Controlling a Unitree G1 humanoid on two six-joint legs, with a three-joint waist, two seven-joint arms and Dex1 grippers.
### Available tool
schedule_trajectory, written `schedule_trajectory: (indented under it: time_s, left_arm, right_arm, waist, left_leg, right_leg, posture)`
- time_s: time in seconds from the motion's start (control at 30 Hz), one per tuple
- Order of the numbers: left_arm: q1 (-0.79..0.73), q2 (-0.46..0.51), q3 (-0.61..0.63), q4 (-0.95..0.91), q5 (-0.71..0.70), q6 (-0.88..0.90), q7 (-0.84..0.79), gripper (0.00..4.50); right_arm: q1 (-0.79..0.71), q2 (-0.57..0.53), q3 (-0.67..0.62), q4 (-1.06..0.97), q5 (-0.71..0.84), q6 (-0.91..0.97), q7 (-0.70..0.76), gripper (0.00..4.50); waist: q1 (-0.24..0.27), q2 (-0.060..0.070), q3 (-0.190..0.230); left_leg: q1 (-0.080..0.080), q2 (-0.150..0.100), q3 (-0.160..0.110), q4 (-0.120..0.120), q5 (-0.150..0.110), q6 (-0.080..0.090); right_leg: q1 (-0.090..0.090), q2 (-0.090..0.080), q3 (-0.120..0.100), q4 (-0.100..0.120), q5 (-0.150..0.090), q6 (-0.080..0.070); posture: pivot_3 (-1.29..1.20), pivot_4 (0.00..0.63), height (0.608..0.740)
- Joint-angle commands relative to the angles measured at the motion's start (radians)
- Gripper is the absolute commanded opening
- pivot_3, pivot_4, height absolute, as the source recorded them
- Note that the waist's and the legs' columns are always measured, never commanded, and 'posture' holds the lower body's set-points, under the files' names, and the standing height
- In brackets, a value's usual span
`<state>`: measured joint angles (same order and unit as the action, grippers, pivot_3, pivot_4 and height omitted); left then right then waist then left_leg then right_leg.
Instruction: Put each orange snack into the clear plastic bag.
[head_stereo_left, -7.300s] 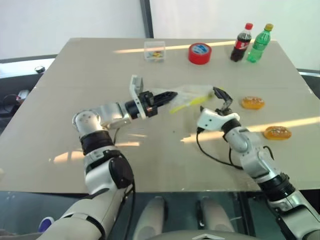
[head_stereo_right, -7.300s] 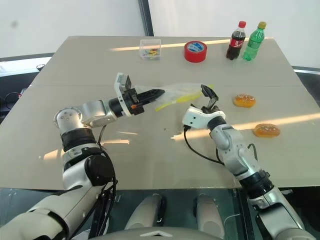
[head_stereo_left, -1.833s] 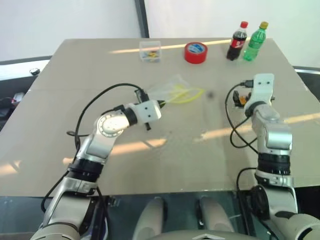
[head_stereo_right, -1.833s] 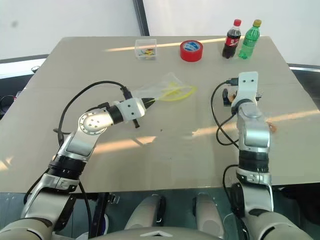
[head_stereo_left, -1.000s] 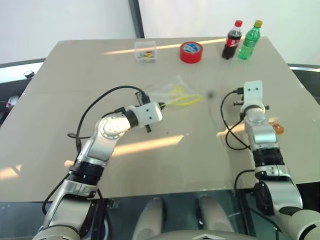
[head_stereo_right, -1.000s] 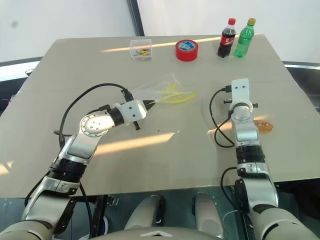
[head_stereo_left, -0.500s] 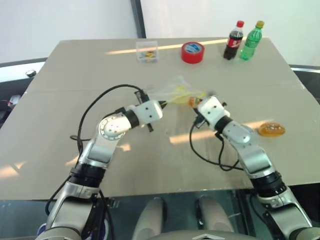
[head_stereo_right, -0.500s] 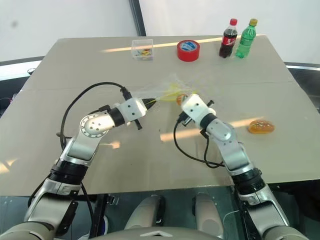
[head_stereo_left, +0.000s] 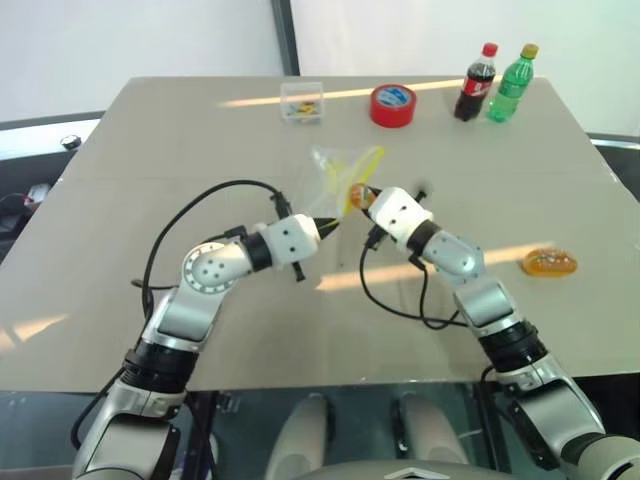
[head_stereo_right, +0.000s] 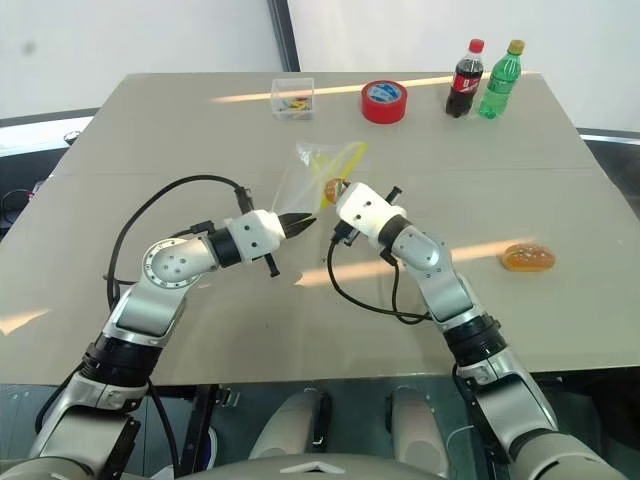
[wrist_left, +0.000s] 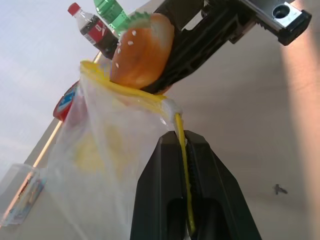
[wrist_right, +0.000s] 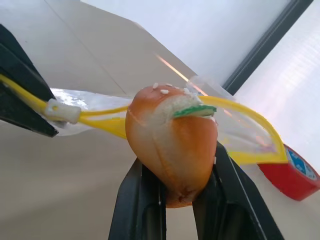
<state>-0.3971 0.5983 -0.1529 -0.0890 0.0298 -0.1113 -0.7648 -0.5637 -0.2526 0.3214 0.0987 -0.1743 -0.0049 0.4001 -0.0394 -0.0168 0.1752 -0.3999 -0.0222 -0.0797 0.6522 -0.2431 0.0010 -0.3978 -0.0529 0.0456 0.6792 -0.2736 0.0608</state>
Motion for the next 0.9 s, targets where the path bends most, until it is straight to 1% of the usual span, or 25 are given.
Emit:
schedule_trajectory:
  time_s: [0.03,0.13,0.23,0.3,0.37,0.43,0.57,0.7,0.9]
  left_arm:
    - [0.001,-0.015,0.032,-0.065,-0.079,0.003,-0.02,0.0]
    - [0.01,-0.01,0.036,-0.066,-0.113,0.002,-0.046,0.0]
    - [0.009,0.002,0.048,-0.051,-0.131,0.014,-0.061,0.0]
    - [0.015,0.011,0.051,-0.045,-0.142,-0.001,-0.079,0.0]
    - [0.014,0.016,0.051,-0.038,-0.156,-0.01,-0.101,0.0]
    - [0.007,0.025,0.051,-0.018,-0.16,-0.026,-0.121,0.0]
    - [-0.038,0.036,0.05,0.051,-0.155,-0.071,-0.155,0.0]
    - [-0.107,0.034,0.031,0.138,-0.154,-0.125,-0.208,0.0]
    - [-0.224,0.01,0.002,0.29,-0.149,-0.211,-0.289,0.0]
  right_arm:
    - [-0.029,-0.016,0.02,0.066,-0.059,-0.128,-0.017,0.41]
    - [-0.041,-0.005,0.005,0.124,-0.052,-0.184,-0.024,0.41]
    - [-0.036,0.019,-0.056,0.111,0.046,-0.19,0.006,0.41]
    - [-0.024,0.017,-0.078,0.098,0.087,-0.21,0.032,0.41]
    - [-0.016,-0.004,-0.071,0.105,0.081,-0.272,0.056,0.41]
    - [-0.004,-0.007,-0.08,0.101,0.107,-0.283,0.078,0.41]
    - [0.021,-0.004,-0.132,0.068,0.188,-0.248,0.101,0.41]
    - [0.058,-0.033,-0.163,0.035,0.168,-0.238,0.079,0.41]
    - [0.191,-0.096,-0.219,-0.12,0.14,-0.165,0.039,0.41]
  waist:
    - [-0.001,0.0,0.0]
    - [-0.005,0.0,0.0]
    - [-0.005,0.0,0.0]
    - [-0.004,0.0,0.0]
    - [-0.002,0.0,0.0]
    - [-0.001,0.0,0.0]
    - [-0.001,0.0,0.0]
    - [-0.001,0.0,0.0]
    - [0.001,0.0,0.0]
  left_leg:
    - [0.0,0.0,0.0,0.0,0.0,0.0]
    - [0.0,0.0,0.001,0.0,0.0,0.0]
    - [0.001,0.0,0.001,-0.001,0.0,0.0]
    - [0.001,0.001,0.001,0.0,0.0,0.0]
    - [0.001,0.001,0.001,0.0,0.0,0.0]
    - [0.0,0.001,0.001,0.0,0.0,0.0]
    - [0.001,0.001,0.0,0.0,0.0,0.0]
    - [0.001,-0.001,0.0,0.0,0.0,0.0]
    - [0.0,-0.001,0.0,0.0,0.0,0.0]
  right_leg:
    - [0.0,0.0,0.0,0.0,0.0,0.0]
    - [0.0,0.001,0.0,0.0,0.0,0.0]
    - [0.0,0.001,0.0,0.0,0.0,0.0]
    - [0.0,0.001,0.001,0.0,0.0,0.0]
    - [0.0,0.001,0.001,0.0,0.0,0.0]
    - [0.0,0.0,0.0,0.0,0.0,0.0]
    - [0.0,0.001,0.0,0.0,0.0,0.0]
    - [0.0,0.001,0.0,0.0,0.0,0.0]
    - [0.0,0.001,0.0,-0.001,0.0,0.0]
  posture:
    - [0.0,0.15,0.74]
    - [0.0,0.15,0.74]
    - [0.0,0.15,0.74]
    - [0.0,0.15,0.74]
    - [0.0,0.15,0.74]
    - [0.0,0.15,0.74]
    - [0.0,0.15,0.74]
    - [0.0,0.15,0.74]
    - [0.0,0.15,0.74]
